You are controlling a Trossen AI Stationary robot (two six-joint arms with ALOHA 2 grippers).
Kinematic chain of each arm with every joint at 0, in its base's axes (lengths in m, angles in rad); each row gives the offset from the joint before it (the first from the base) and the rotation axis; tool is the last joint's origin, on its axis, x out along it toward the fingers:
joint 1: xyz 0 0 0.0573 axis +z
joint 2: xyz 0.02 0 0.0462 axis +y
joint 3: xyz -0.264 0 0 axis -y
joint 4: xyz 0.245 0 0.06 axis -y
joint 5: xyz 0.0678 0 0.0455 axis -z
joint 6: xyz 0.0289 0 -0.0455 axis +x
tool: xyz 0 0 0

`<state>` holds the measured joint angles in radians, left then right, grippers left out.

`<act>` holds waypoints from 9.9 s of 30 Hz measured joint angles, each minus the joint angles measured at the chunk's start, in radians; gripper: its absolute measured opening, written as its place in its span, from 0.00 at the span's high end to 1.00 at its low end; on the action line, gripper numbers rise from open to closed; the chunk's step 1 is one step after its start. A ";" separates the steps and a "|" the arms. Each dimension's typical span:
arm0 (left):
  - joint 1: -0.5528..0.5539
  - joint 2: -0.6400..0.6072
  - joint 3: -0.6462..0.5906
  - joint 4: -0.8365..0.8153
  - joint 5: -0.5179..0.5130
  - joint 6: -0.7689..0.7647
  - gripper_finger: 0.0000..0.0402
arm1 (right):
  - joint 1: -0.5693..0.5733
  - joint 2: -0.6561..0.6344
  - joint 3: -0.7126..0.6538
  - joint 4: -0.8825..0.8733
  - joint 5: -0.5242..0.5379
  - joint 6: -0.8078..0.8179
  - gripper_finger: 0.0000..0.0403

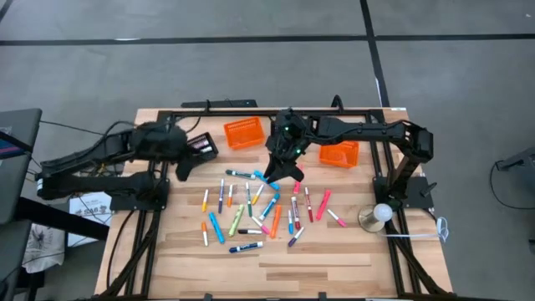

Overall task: Pick & Place Markers
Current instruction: Put the large red marker pen into the left black bin

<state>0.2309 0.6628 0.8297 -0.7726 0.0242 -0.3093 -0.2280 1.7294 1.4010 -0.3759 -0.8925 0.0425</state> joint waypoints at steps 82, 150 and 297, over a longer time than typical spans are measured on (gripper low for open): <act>-0.373 -0.079 -0.228 0.505 -0.294 -0.032 0.61 | 0.389 0.167 -0.194 -0.356 0.850 1.390 0.68; -0.374 -0.077 -0.228 0.518 -0.293 -0.032 0.61 | 0.315 0.089 -0.071 -0.374 0.845 1.172 0.85; 0.209 0.238 -0.187 0.102 -0.253 0.199 0.80 | 0.249 -0.426 0.018 -0.350 1.496 0.297 0.75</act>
<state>0.4400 0.9003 0.6423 -0.6707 -0.2291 -0.1103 0.0215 1.3036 1.4185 -0.7264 0.6037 0.3391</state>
